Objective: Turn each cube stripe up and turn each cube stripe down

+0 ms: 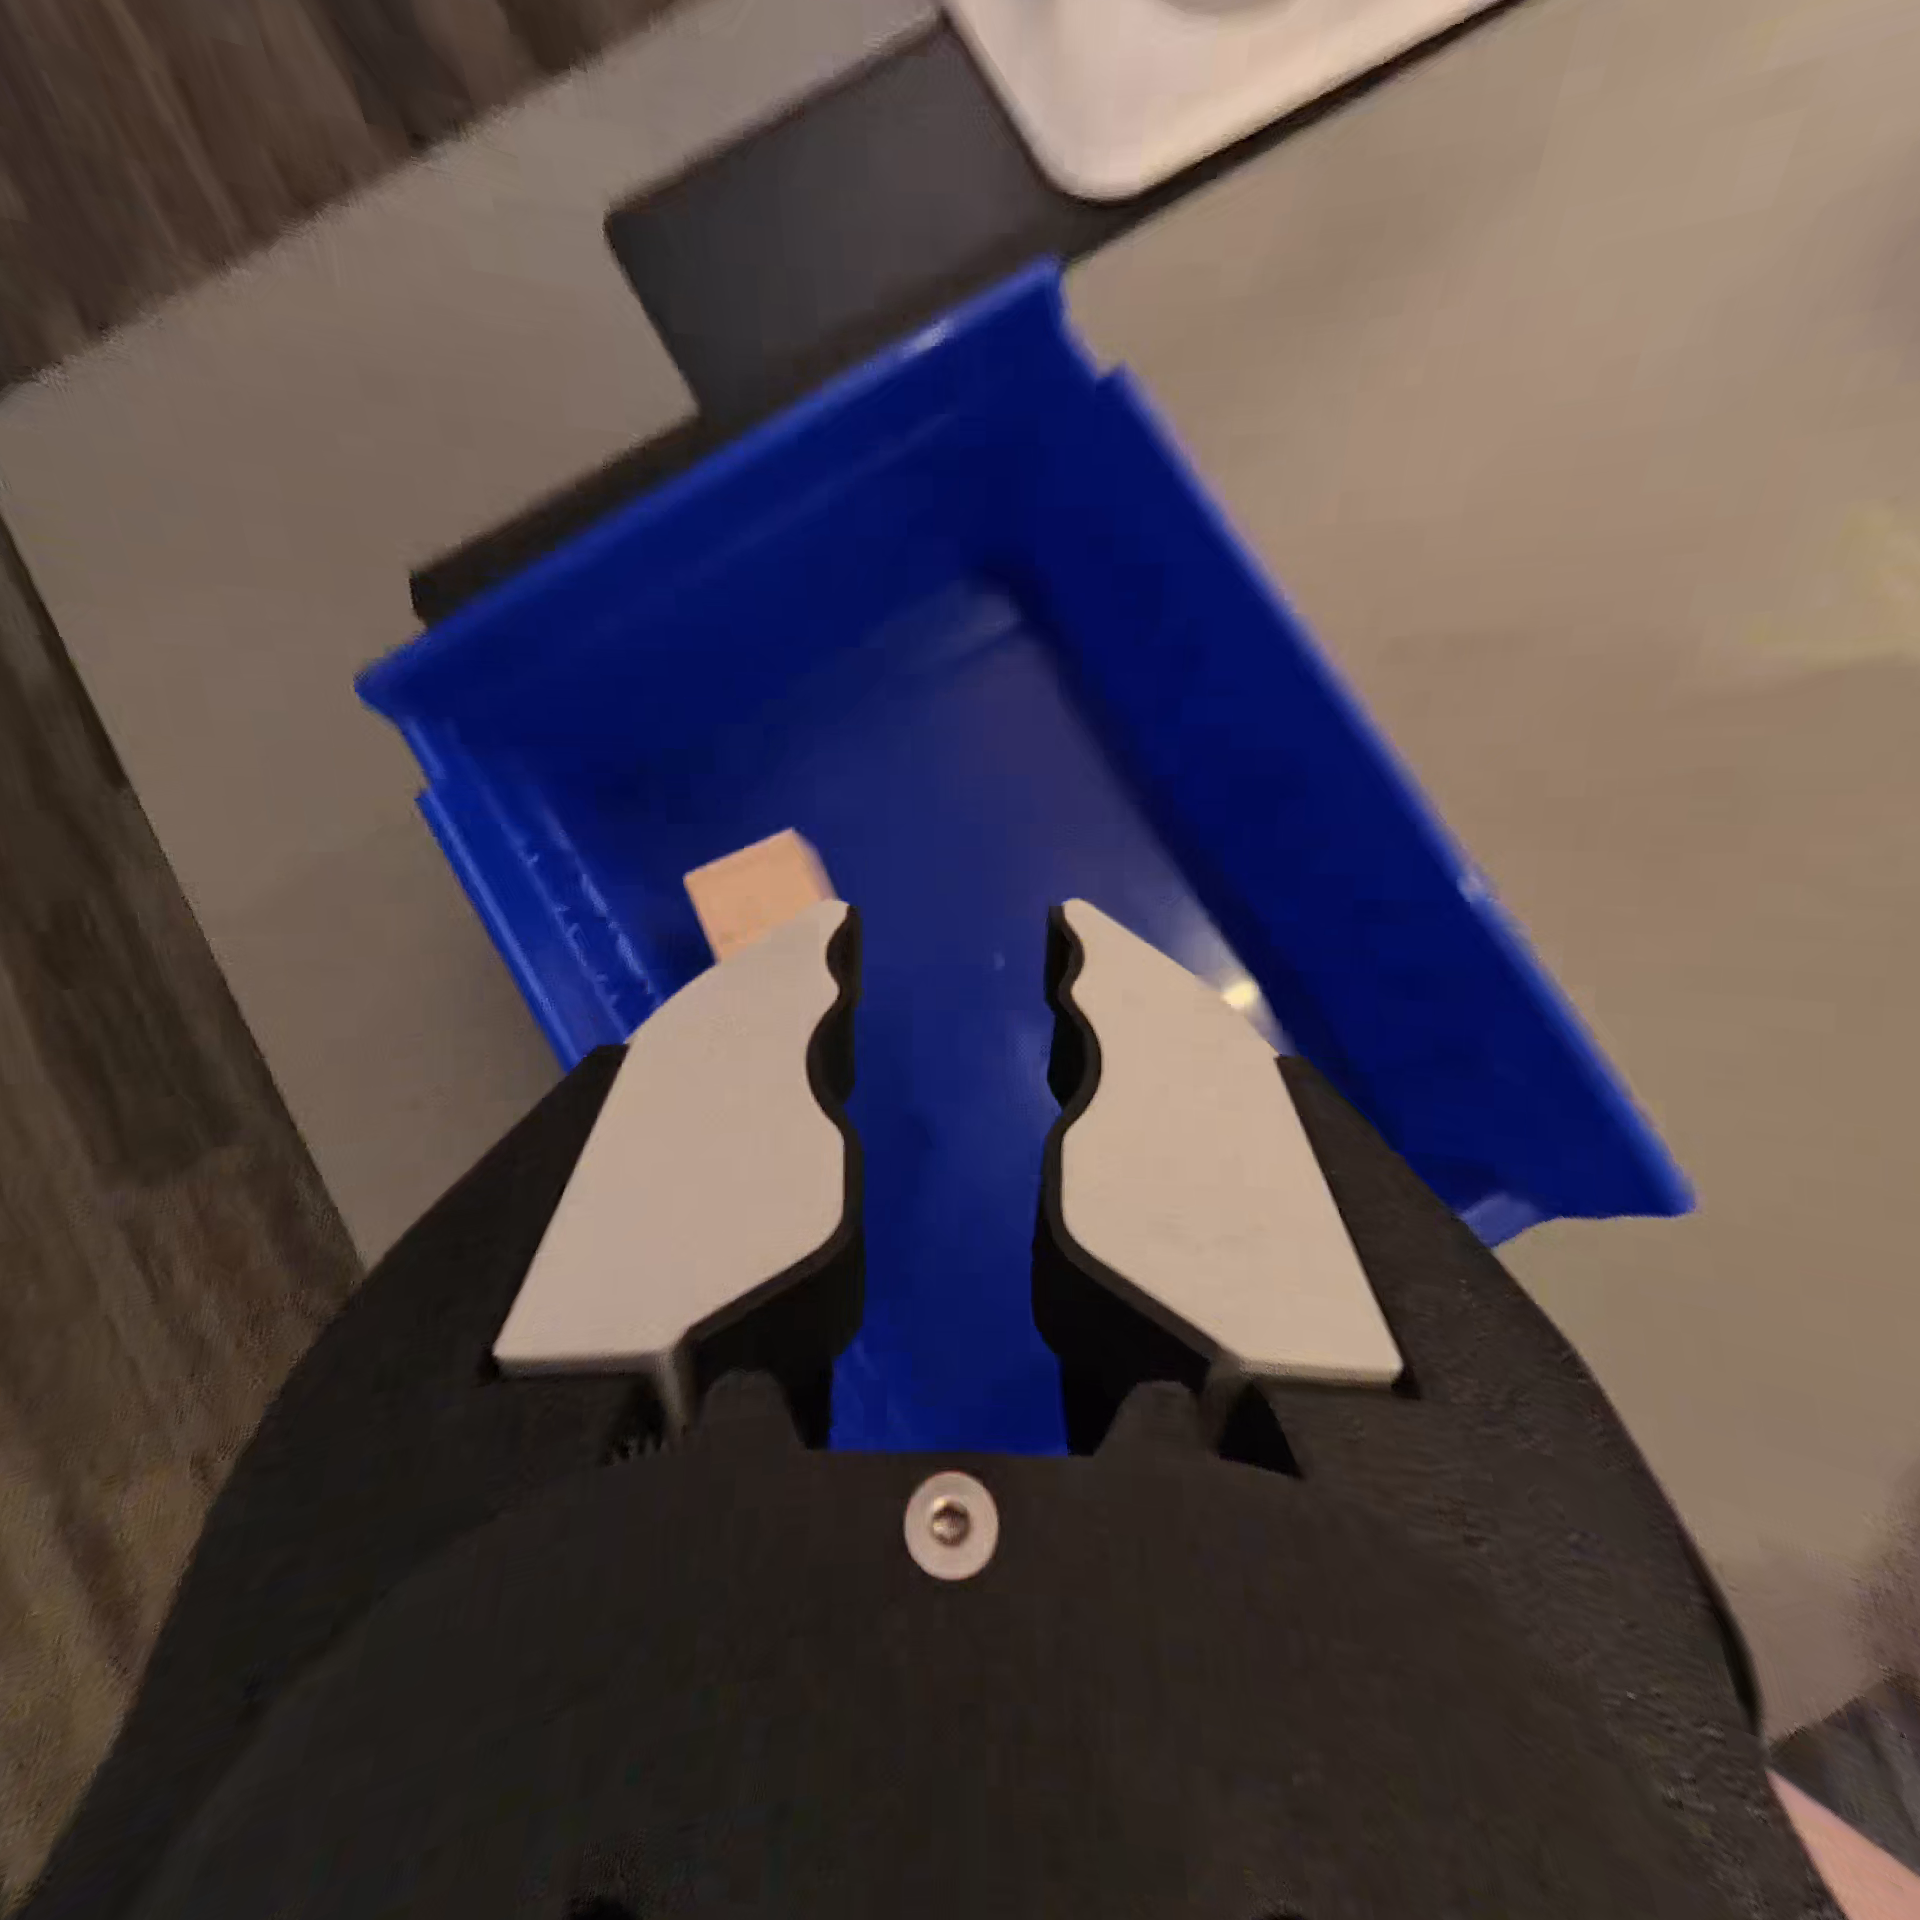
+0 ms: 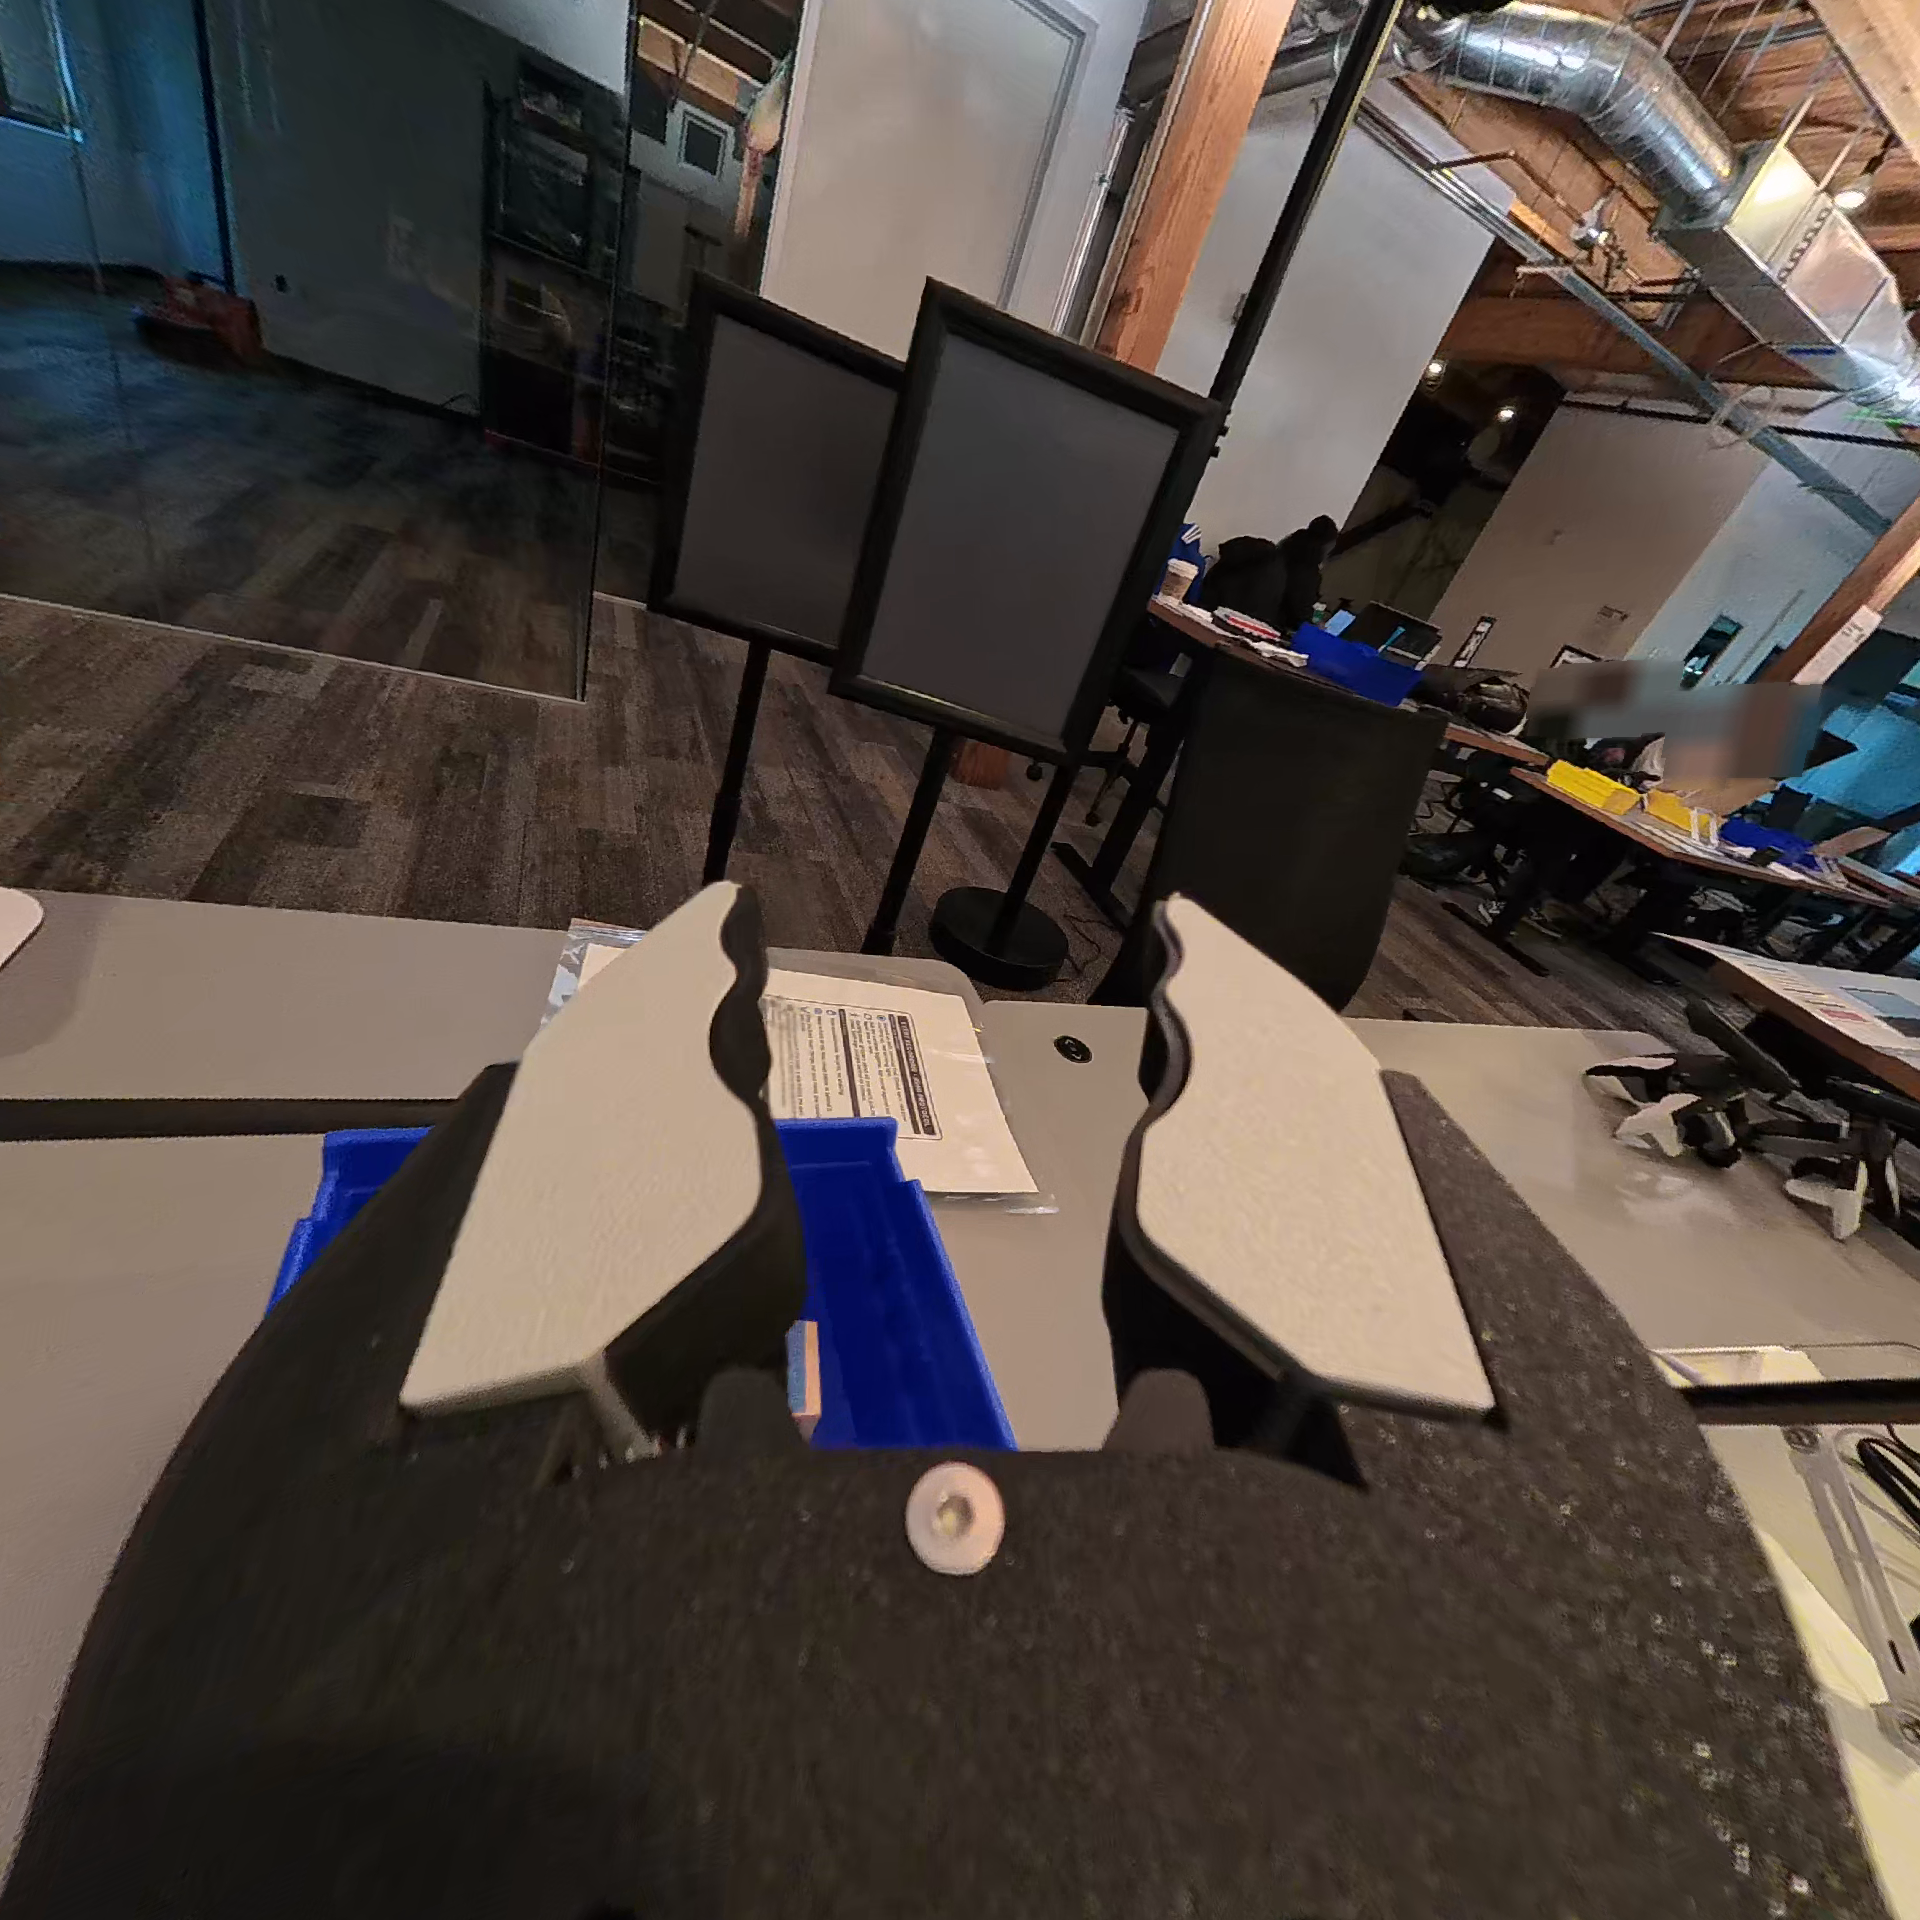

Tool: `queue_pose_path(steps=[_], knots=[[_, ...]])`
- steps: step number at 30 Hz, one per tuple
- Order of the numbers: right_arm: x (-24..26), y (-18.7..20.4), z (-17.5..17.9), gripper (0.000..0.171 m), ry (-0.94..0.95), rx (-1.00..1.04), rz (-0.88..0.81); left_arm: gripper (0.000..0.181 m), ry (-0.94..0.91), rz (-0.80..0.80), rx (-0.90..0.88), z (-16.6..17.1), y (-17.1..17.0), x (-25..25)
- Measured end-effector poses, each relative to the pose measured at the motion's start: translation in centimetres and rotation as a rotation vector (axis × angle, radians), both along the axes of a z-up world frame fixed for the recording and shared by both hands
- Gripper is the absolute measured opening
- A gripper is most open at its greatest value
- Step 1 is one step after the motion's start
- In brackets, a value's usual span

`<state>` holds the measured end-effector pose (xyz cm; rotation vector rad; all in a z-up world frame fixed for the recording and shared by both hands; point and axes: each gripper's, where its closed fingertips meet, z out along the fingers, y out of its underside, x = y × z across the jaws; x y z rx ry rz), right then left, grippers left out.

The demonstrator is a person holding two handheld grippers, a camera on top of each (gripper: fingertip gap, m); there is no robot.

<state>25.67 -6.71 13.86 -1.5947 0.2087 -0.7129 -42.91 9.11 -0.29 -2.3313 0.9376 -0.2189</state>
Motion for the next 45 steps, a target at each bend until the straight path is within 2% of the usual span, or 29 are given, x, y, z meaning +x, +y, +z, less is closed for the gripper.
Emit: queue_pose_path(steps=[2, 5, 11, 14, 25, 36, 41, 45], knots=[[-0.2, 0.4, -0.4, 0.07, 0.005, -0.016, 0.013, 0.034, 0.061, 0.041, -0.011, -2.1, 1.6, -1.6], [-0.4, 0.9, -1.0, 0.07, 0.004, -0.043, 0.022, 0.038, 0.082, 0.119, -0.121, -5.1, 3.0, -2.6], [-1.3, 1.8, -1.5, 0.07, -0.014, -0.07, 0.055, 0.041, 0.146, 0.299, -0.185, -8.4, 5.4, -3.0], [-2.0, 2.4, -1.9, 0.07, -0.029, -0.099, 0.077, 0.05, 0.267, 0.379, -0.185, -9.7, 6.0, -4.4], [-3.1, 3.2, -2.7, 0.069, -0.086, -0.155, 0.091, 0.05, 0.467, 0.377, -0.257, -13.2, 6.0, -5.1], [-2.5, -1.0, 2.0, 0.062, -0.062, 0.092, -0.009, 0.048, 0.503, 0.341, -0.295, -12.3, 4.7, -3.9], [-2.4, -2.0, 2.9, 0.06, -0.048, 0.125, -0.015, 0.048, 0.467, 0.283, -0.339, -12.4, 3.8, -2.2], [-2.4, -2.1, 2.9, 0.06, -0.039, 0.113, -0.016, 0.048, 0.509, 0.265, -0.376, -13.3, 3.4, -2.1]])
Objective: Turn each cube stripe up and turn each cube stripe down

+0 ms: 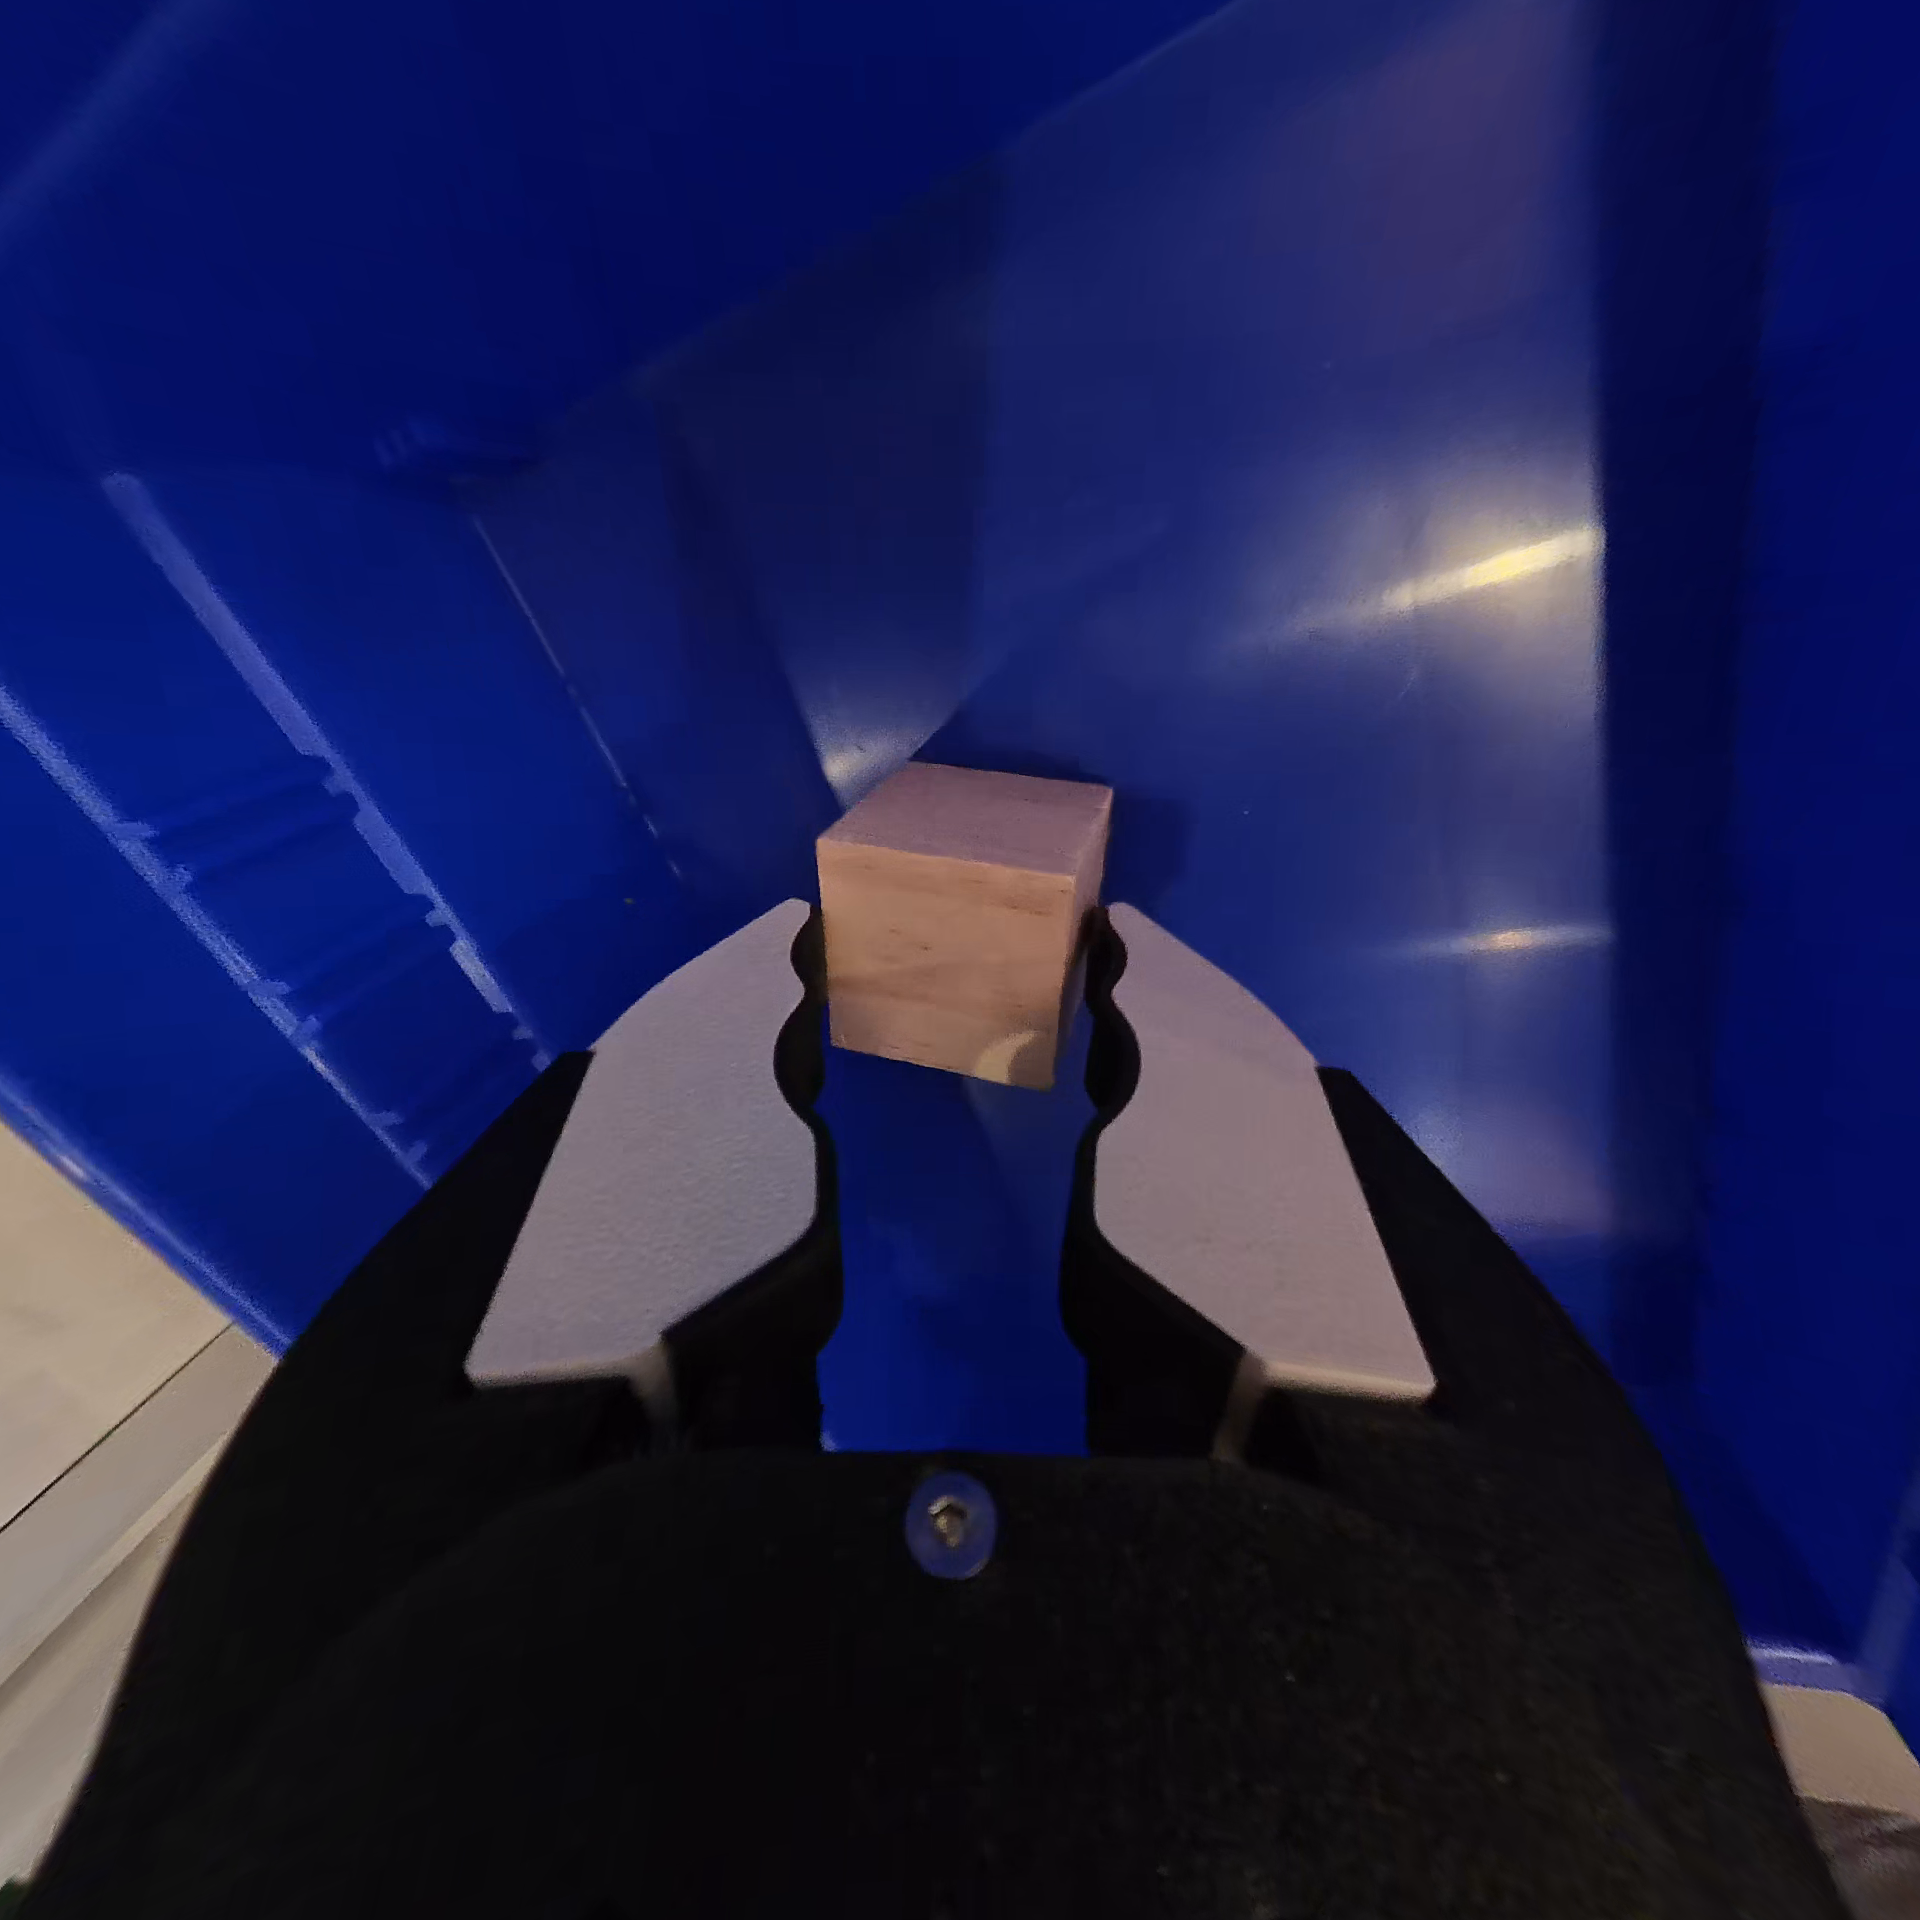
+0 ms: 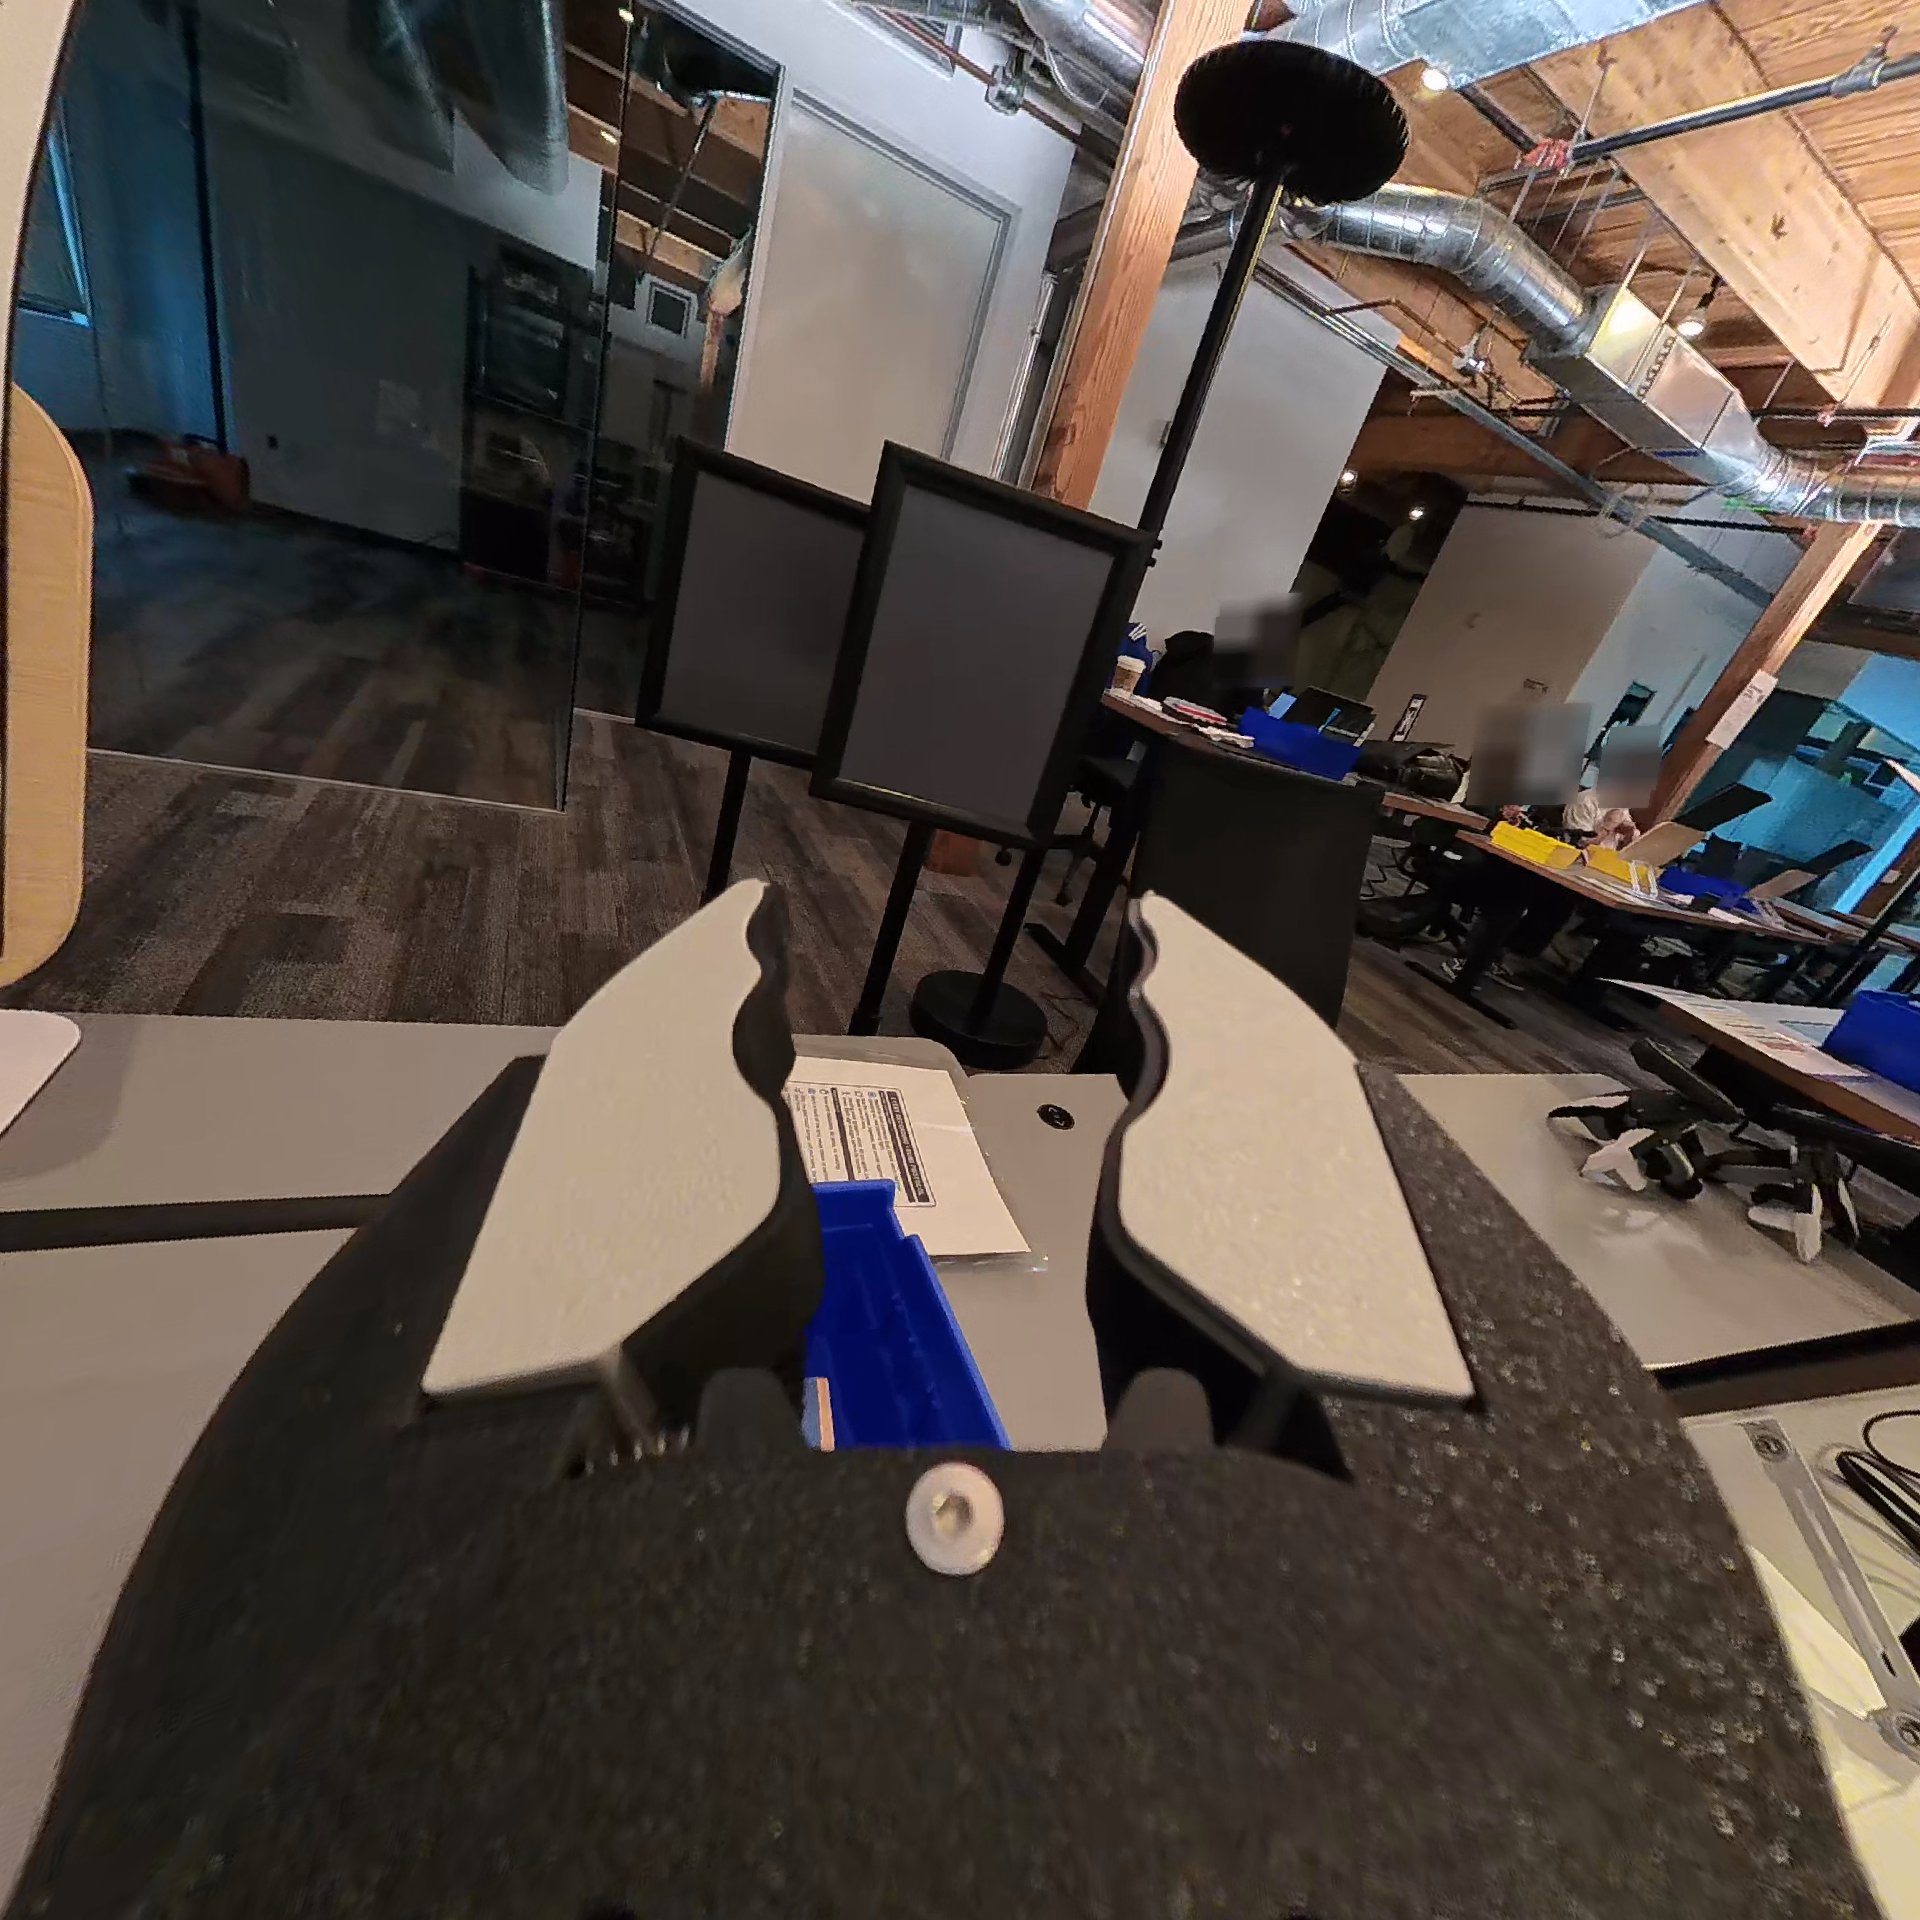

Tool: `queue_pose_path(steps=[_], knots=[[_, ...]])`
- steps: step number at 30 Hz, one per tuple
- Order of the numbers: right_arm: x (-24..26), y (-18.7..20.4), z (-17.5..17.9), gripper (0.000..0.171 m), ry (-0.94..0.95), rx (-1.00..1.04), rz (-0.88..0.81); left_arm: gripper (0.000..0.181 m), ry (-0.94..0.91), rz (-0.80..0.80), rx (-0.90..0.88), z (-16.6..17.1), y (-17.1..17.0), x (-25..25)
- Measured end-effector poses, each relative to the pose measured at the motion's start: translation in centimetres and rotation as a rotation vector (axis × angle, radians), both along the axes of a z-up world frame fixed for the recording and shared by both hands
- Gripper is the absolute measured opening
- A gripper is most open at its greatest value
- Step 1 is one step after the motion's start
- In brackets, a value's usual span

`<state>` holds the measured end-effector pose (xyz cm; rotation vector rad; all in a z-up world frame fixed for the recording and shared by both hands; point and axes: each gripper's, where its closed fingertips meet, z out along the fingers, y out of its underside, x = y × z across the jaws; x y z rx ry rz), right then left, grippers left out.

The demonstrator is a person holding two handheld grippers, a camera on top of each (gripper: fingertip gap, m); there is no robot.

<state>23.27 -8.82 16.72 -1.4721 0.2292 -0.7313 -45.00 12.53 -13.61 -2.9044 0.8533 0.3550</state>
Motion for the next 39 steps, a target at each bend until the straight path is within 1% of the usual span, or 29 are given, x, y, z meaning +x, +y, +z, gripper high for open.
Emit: queue_pose_path(steps=[6, 12, 15, 18, 21, 23, 27, 30, 32, 33, 35, 36, 37, 39], knots=[[0.6, -0.4, 0.0, 0.061, 0.027, -0.003, 0.001, 0.048, 0.03, -0.01, -0.001, -0.1, -0.1, 0.0], [1.9, -2.2, 0.6, 0.061, 0.057, 0.021, -0.02, 0.048, 0.066, -0.012, 0.0, -0.2, -0.1, 0.1], [3.1, -4.0, 1.1, 0.061, 0.081, 0.043, -0.058, 0.048, 0.063, -0.009, 0.001, -0.1, -0.1, 0.1], [4.9, -6.8, 1.9, 0.06, 0.114, 0.096, -0.107, 0.048, 0.06, -0.011, 0.002, -0.1, 0.0, 0.1], [6.4, -9.1, 2.5, 0.058, 0.141, 0.158, -0.138, 0.048, 0.023, 0.01, 0.008, 0.0, 0.2, 0.3], [6.9, -9.9, 2.7, 0.058, 0.151, 0.179, -0.146, 0.048, -0.006, 0.018, 0.008, 0.1, 0.2, 0.6], [6.9, -9.1, 2.3, 0.059, 0.152, 0.153, -0.137, 0.048, -0.069, 0.004, 0.048, 1.6, 0.2, 1.3], [6.1, -7.6, 1.9, 0.059, 0.142, 0.124, -0.11, 0.048, -0.217, -0.04, 0.094, 3.7, 0.0, 3.4], [5.4, -6.1, 1.5, 0.057, 0.156, 0.123, -0.052, 0.048, -0.337, -0.08, 0.135, 5.6, -0.2, 5.2], [4.8, -5.0, 1.0, 0.054, 0.189, 0.117, 0.025, 0.048, -0.391, -0.097, 0.157, 6.6, -0.4, 6.0], [1.3, -2.0, -0.3, 0.049, 0.357, 0.06, 0.378, 0.048, -0.485, -0.127, 0.188, 8.4, -0.8, 7.3], [0.1, -1.7, -0.4, 0.044, 0.433, 0.051, 0.502, 0.048, -0.526, -0.141, 0.204, 9.2, -0.9, 7.8], [-0.5, -2.0, 0.3, 0.043, 0.442, 0.084, 0.57, 0.048, -0.57, -0.159, 0.226, 10.1, -1.0, 8.3], [-1.7, -4.0, 3.5, 0.043, 0.336, 0.243, 0.668, 0.048, -0.687, -0.2, 0.263, 12.1, -1.4, 9.7]])
